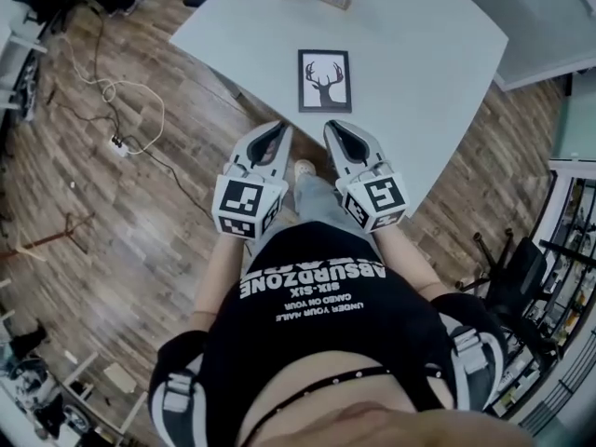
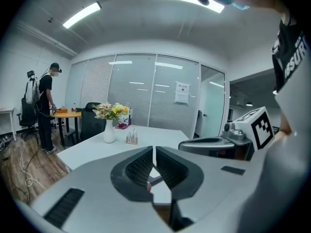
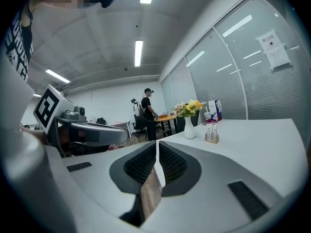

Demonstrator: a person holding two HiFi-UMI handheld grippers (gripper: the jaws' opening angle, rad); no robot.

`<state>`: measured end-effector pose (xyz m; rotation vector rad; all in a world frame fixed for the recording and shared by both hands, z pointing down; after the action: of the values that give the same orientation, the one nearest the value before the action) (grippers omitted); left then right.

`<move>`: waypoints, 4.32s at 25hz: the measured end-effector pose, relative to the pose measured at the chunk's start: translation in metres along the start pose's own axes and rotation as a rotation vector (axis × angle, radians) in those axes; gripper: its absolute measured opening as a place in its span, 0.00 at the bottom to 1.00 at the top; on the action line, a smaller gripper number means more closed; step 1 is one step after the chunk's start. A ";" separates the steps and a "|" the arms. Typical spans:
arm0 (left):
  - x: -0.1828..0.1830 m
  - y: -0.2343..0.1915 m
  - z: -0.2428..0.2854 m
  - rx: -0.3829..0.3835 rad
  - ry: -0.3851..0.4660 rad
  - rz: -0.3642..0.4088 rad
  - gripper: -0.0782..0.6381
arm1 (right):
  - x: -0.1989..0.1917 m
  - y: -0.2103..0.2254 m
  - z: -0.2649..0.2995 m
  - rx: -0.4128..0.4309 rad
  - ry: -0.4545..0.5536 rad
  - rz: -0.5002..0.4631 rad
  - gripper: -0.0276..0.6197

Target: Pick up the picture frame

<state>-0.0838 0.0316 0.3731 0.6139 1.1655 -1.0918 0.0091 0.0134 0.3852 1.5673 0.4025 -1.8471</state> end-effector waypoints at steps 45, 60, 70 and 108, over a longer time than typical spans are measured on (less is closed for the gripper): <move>-0.154 -0.080 0.222 0.045 -0.566 -0.004 0.31 | -0.158 0.197 0.118 -0.168 -0.563 0.129 0.26; -0.186 -0.095 0.233 0.029 -0.646 -0.099 0.31 | -0.186 0.207 0.129 -0.144 -0.651 0.174 0.29; -0.193 -0.096 0.233 0.001 -0.612 -0.094 0.31 | -0.192 0.205 0.128 -0.166 -0.631 0.175 0.29; -0.182 -0.092 0.221 0.139 -0.673 -0.188 0.29 | -0.175 0.204 0.119 -0.176 -0.592 0.248 0.19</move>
<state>-0.0769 -0.1280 0.6284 0.2041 0.5697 -1.4047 0.0635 -0.1579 0.6176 0.8510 0.0877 -1.9090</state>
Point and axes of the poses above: the fingertips, and each gripper's own axes: z forward along the fingers, y to its right, x out of its top, the point moved 2 cm from there along -z, backward along the fingers, and after that the axes turned 1 degree about x, right-handed, at the moved point
